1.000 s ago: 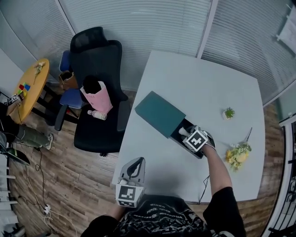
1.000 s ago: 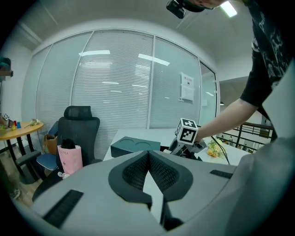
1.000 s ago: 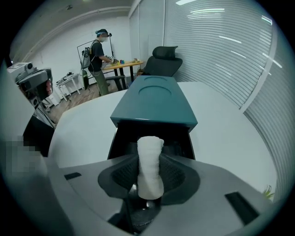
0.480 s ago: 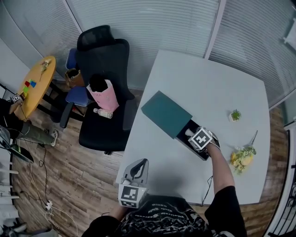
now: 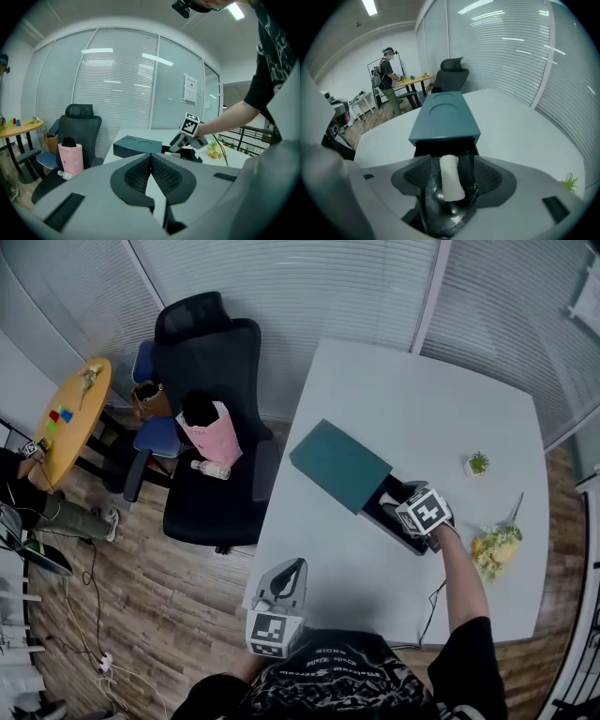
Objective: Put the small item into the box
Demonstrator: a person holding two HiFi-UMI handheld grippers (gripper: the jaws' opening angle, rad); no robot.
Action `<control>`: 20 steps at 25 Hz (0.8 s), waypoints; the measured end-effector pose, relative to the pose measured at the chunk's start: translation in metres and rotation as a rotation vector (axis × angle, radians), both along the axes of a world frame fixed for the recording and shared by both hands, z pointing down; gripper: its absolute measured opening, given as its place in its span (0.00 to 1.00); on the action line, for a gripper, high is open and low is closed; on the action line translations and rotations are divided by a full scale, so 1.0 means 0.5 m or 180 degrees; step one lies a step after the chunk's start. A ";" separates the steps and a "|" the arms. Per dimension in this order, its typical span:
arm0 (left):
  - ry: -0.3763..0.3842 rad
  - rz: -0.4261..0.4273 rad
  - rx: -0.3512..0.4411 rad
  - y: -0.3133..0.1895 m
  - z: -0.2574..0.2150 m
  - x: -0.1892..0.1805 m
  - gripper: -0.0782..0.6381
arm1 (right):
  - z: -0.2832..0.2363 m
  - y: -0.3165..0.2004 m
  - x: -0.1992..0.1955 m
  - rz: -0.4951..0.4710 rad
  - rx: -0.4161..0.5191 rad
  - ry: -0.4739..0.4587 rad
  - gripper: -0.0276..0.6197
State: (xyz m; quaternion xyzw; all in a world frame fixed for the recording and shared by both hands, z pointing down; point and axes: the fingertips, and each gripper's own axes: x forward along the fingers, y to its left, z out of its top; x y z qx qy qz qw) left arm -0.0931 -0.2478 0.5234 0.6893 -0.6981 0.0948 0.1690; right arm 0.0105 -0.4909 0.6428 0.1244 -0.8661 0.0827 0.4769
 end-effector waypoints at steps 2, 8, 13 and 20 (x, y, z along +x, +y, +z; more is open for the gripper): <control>0.0026 0.0057 0.0025 -0.002 -0.001 0.005 0.13 | -0.040 0.000 -0.003 0.0051 0.0073 -0.0132 0.50; 0.0114 0.0322 0.0156 -0.018 -0.017 0.037 0.13 | -0.161 0.010 0.000 0.0308 0.0378 -0.0528 0.50; 0.0178 0.0565 0.0211 -0.023 -0.018 0.069 0.13 | -0.276 0.047 0.024 0.0591 0.0655 -0.0950 0.49; 0.0322 0.0911 0.0299 -0.031 -0.037 0.113 0.13 | -0.380 0.138 0.080 0.1006 0.0938 -0.1359 0.48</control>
